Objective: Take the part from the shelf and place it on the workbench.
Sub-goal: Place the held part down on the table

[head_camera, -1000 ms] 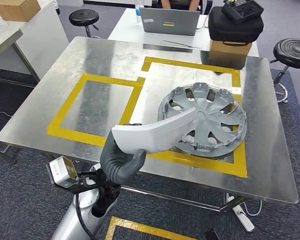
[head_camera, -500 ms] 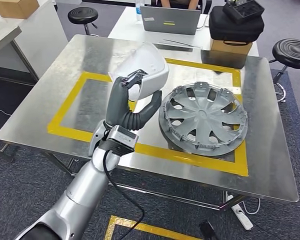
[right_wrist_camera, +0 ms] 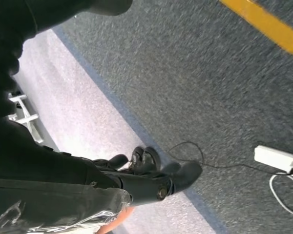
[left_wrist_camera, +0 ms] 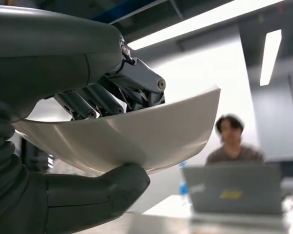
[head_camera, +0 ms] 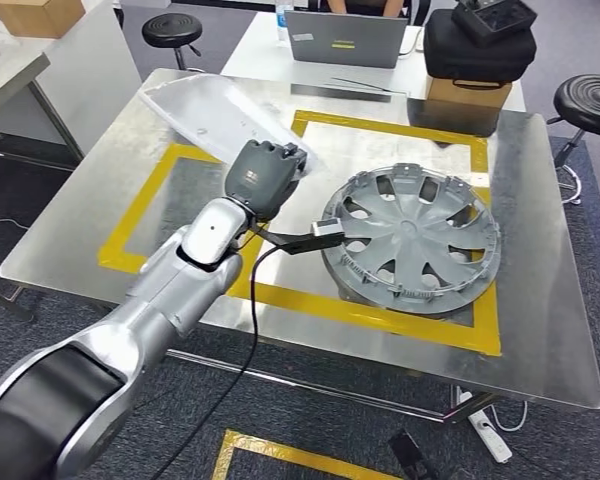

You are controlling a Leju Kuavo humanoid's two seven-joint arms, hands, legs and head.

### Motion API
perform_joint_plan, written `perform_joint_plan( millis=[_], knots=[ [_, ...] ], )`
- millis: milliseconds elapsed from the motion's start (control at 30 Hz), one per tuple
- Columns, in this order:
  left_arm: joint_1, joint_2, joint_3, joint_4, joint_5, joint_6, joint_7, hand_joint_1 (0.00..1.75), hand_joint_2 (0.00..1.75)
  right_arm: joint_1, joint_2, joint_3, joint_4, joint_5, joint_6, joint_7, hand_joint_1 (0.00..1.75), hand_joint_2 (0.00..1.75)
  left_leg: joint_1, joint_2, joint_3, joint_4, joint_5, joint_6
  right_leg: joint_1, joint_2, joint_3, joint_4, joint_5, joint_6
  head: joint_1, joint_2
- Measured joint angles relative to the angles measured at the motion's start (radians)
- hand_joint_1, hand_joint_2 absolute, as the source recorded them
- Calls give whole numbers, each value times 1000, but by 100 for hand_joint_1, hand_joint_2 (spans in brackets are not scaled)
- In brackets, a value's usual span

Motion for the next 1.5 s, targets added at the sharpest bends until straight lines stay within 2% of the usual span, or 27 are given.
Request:
perform_joint_plan(
  millis=[67,100,200,233,267,300,367,433,533,600,633,700,733,767,800,833,900,967,1100,1167,1233,1267,1300,1333,1400,1467,1500],
  knots=[
    [-24,29,-21,51,-41,-72,33,175,175,-2,0,8,0,0,3,2,0,175,2,1,-4,6,-8,-12,-1,1,-1,-1,1,-13,-2,0],
    [-34,43,-31,73,-54,-114,45,175,175,-4,0,12,0,0,5,2,0,175,3,1,-16,32,-25,-18,-3,1,-1,-3,2,-19,-4,0],
    [-48,80,-53,129,-76,-216,62,175,175,-11,0,26,0,0,11,1,0,175,4,2,-110,216,-110,-31,-5,1,0,-4,1,-29,-8,0],
    [-45,88,-59,143,-79,-232,63,175,175,-12,0,29,0,0,12,1,0,175,5,2,-140,269,-124,-32,-5,1,0,-4,1,-30,-8,0],
    [-41,95,-64,154,-79,-239,64,175,175,-12,0,31,0,0,13,1,0,175,5,2,-156,290,-119,-31,-5,1,1,-4,0,-30,-9,0],
    [-39,101,-68,163,-79,-242,66,175,175,-13,0,32,0,0,13,1,0,175,5,2,-153,271,-94,-30,-5,0,2,-4,0,-30,-9,0],
    [-39,109,-74,174,-80,-250,71,175,175,-15,0,33,0,0,13,0,0,175,6,3,-97,145,-16,-28,-5,-1,5,-3,-3,-25,-9,0],
    [-44,112,-78,183,-79,-290,92,175,175,-18,0,34,0,0,13,0,0,175,6,4,-43,32,23,-22,0,-1,6,0,-8,-16,-9,0],
    [-41,109,-80,194,-69,-417,165,175,175,-21,0,34,0,0,14,2,0,175,5,3,-30,5,20,-4,2,-1,5,-3,-8,-2,-8,0],
    [-36,107,-72,202,-53,-479,206,175,175,-21,0,34,0,0,14,2,0,175,7,4,-27,2,21,9,0,-2,-7,21,-27,8,-6,0],
    [-34,106,-65,205,-44,-495,218,175,175,-20,0,34,0,-1,14,2,0,175,9,4,-26,1,22,15,0,-3,-27,64,-51,12,-5,0],
    [-25,107,-51,211,-30,-507,227,175,175,-19,0,34,0,-1,13,2,0,175,10,2,-26,1,20,22,-1,-4,-92,201,-113,18,-2,0],
    [-17,108,-44,214,-24,-508,227,175,175,-18,0,34,1,-1,13,2,0,175,9,0,-25,2,20,23,-1,-4,-123,262,-133,19,-2,0],
    [-9,109,-38,217,-17,-507,224,175,175,-17,0,34,1,-1,13,2,0,175,8,-1,-24,2,19,23,-1,-4,-141,292,-135,19,-2,0],
    [0,109,-30,219,-6,-506,219,175,175,-15,0,34,1,-1,13,2,0,175,8,-2,-22,2,17,23,0,-4,-139,280,-117,18,-2,0],
    [6,110,-21,221,9,-504,210,175,175,-14,0,34,1,-1,12,2,0,175,7,-3,-20,2,16,22,0,-4,-116,226,-83,15,-2,0],
    [13,109,7,223,52,-497,191,175,175,-12,0,33,1,-2,11,0,0,175,6,-5,-16,4,11,16,1,-5,-45,78,-17,9,-2,0],
    [18,107,42,225,86,-489,170,175,175,-12,0,33,1,-2,8,-3,0,175,3,-6,-16,5,9,7,3,-4,-7,3,1,2,-3,0],
    [29,99,94,226,103,-475,100,175,175,-9,0,31,1,0,5,-7,0,175,5,-4,-22,16,-5,-16,1,-1,-2,-5,2,-19,-5,0],
    [31,96,108,226,104,-469,79,175,175,-10,0,29,1,0,5,-8,0,175,7,-2,-63,104,-58,-26,-3,-2,0,-8,4,-27,-9,0],
    [39,93,119,226,111,-458,42,175,175,-10,0,29,1,0,5,-9,0,175,10,-1,-129,239,-115,-33,-4,-2,0,-8,3,-30,-10,0],
    [45,92,124,227,118,-445,7,175,175,-9,0,29,1,0,6,-10,0,175,11,-1,-151,280,-123,-35,-4,-2,1,-8,2,-30,-10,0],
    [50,91,130,227,125,-428,-34,175,175,-8,0,29,1,0,7,-11,0,175,12,-1,-157,286,-112,-36,-5,-1,1,-8,2,-29,-10,0],
    [52,89,135,227,132,-411,-73,175,175,-8,0,30,1,0,8,-12,0,175,14,0,-143,254,-83,-36,-6,-1,2,-7,1,-28,-10,0],
    [52,85,146,227,141,-381,-129,175,175,-9,0,31,1,0,9,-14,0,175,17,1,-78,122,-14,-39,-6,0,5,-5,-3,-20,-11,0],
    [50,76,154,226,147,-364,-164,175,175,-11,0,31,1,0,9,-15,0,175,17,0,-30,26,14,-32,-2,0,5,-2,-6,-8,-10,0],
    [51,71,158,226,149,-360,-180,175,175,-11,0,32,2,0,10,-15,0,175,15,-1,-23,12,11,-25,-1,0,5,-2,-6,-3,-10,0]
  ],
)
